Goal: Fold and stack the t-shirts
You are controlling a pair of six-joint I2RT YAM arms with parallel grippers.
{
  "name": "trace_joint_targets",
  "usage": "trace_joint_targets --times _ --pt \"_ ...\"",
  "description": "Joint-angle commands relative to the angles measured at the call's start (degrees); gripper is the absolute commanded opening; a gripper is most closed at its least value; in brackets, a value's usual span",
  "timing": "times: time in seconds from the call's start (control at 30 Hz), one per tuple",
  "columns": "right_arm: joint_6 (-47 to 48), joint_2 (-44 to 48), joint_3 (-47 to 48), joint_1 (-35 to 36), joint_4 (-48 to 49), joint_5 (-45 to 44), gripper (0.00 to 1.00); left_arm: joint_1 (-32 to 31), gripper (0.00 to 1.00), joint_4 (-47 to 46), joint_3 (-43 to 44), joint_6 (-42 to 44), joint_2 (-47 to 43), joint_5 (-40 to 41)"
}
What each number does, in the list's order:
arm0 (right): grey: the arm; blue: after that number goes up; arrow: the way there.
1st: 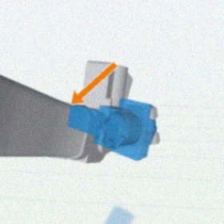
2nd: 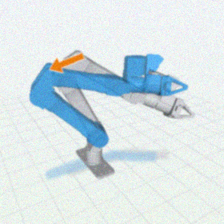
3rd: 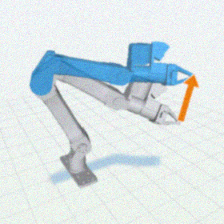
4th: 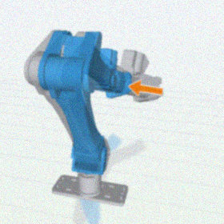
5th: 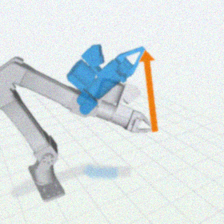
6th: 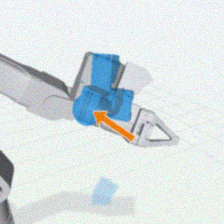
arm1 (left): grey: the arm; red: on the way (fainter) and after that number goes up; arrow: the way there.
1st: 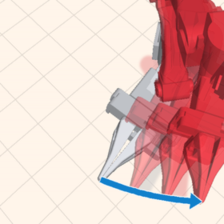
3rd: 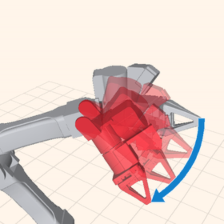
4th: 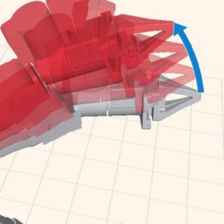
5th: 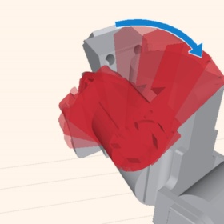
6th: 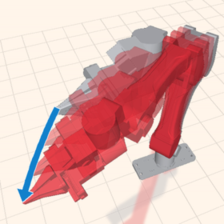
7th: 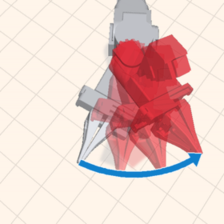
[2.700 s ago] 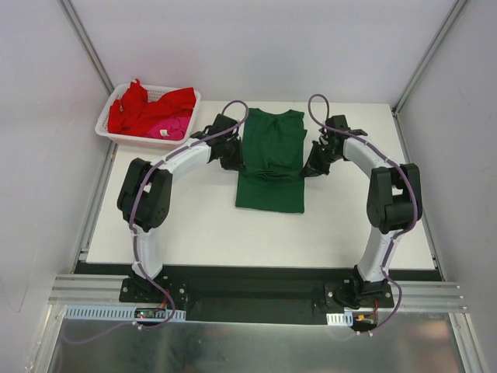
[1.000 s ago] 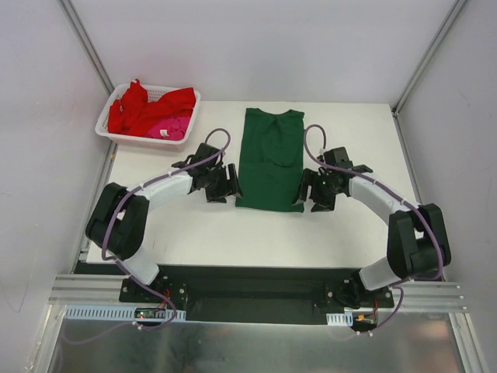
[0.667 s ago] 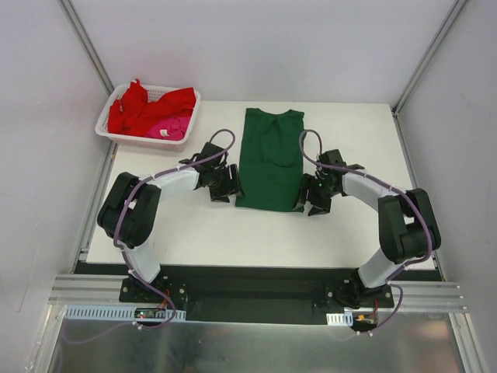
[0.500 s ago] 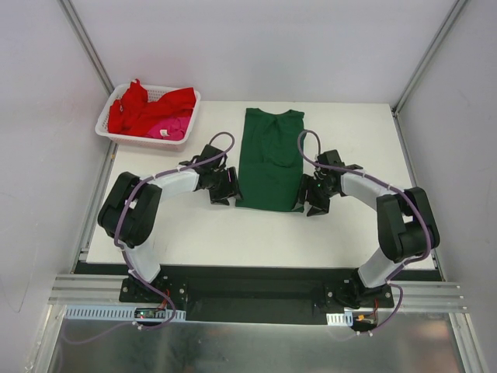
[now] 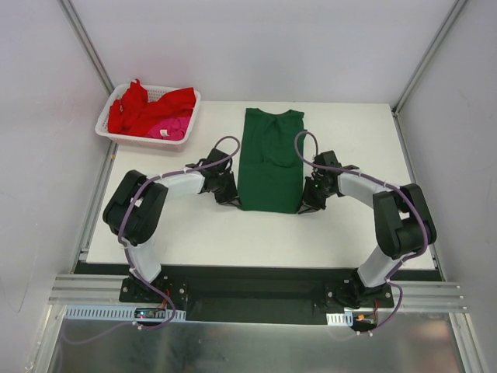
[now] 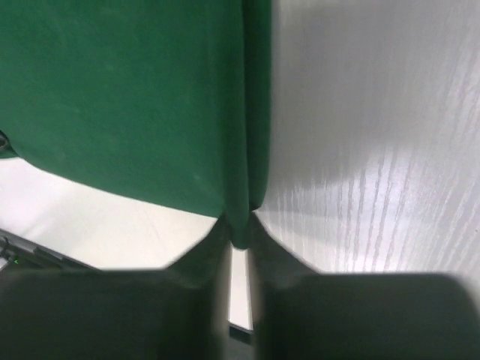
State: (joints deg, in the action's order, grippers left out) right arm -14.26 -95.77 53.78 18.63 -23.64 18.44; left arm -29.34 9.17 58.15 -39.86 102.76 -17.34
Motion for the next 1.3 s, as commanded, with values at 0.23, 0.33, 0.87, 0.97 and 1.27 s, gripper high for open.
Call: trace_joint_targets --times 0.23,0.33,0.87,0.97,1.27 --pt "1.78 7.86 -7.61 0.61 -4.31 -2.71 0.01 -6.06 0.00 3.48 -9.88 -2.94 -8.86 7.66" --pt "0.91 15.24 -15.44 1.23 -4.83 -1.30 0.01 -10.27 0.00 3.84 -15.69 -8.72 -14.75 9.77" --pt "-9.64 54.90 -16.62 6.06 -26.63 -3.23 0.01 -30.33 0.00 26.75 -14.24 -31.51 -41.85 23.48" --pt "-8.24 51.83 -10.81 6.06 -27.60 -3.76 0.01 -29.81 0.00 30.28 -7.82 -29.32 -42.12 26.83" --pt "-1.04 35.05 5.96 5.98 -24.88 -6.75 0.01 -18.92 0.00 31.96 1.61 -22.12 -38.52 26.22"
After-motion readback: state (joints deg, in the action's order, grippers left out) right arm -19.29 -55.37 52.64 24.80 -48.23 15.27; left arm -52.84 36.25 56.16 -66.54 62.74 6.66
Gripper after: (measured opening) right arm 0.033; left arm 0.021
